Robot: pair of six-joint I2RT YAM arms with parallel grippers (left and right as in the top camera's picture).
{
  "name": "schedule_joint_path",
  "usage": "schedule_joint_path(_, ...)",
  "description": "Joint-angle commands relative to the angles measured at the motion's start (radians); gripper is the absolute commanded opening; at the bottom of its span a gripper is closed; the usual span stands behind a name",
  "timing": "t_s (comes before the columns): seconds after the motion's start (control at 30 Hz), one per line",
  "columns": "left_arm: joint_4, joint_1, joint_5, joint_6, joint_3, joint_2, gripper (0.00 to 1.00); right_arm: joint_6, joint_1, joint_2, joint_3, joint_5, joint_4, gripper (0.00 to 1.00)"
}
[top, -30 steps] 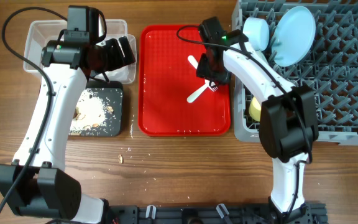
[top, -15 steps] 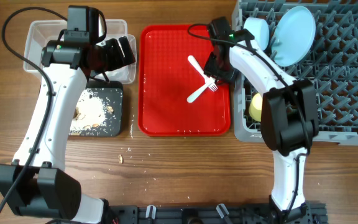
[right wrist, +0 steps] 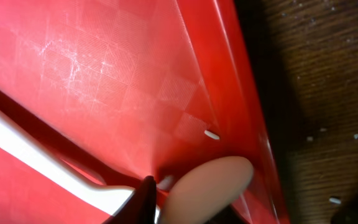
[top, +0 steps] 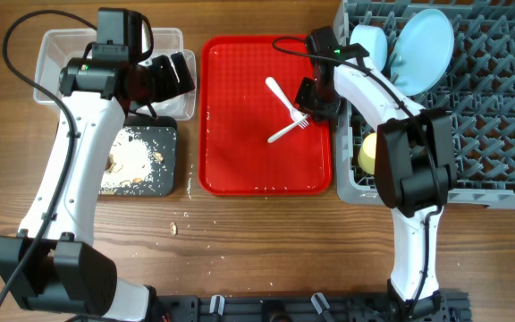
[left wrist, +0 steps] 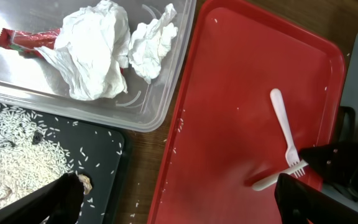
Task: Sort waste into correct bins and load items into the dishwasher rack
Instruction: 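Carry the spoon into the rack and release it with the right gripper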
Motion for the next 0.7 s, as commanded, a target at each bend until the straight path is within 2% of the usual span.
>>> schedule_joint_path(0.0, 0.003, 0.005, -0.013, 0.002, 0.01, 0.009, 1.0, -0.019, -0.006, 0.027, 0.009, -0.022, -0.008, 0.05)
schedule_joint_path(0.2, 0.003, 0.005, -0.013, 0.002, 0.01, 0.009, 1.0, -0.122, -0.006, -0.033, 0.062, -0.026, -0.035, 0.04)
schedule_joint_path(0.37, 0.003, 0.005, -0.013, 0.002, 0.01, 0.009, 1.0, -0.344, -0.005, -0.196, 0.14, -0.056, -0.108, 0.04)
schedule_joint_path(0.43, 0.003, 0.005, -0.013, 0.002, 0.01, 0.009, 1.0, -0.39, -0.005, -0.274, 0.17, -0.064, -0.156, 0.04)
schedule_joint_path(0.53, 0.003, 0.005, -0.013, 0.002, 0.01, 0.01, 1.0, -0.373, -0.031, -0.411, 0.183, -0.024, -0.214, 0.04)
schedule_joint_path(0.67, 0.003, 0.005, -0.013, 0.002, 0.01, 0.009, 1.0, -0.186, -0.166, -0.559, 0.183, 0.224, -0.316, 0.04)
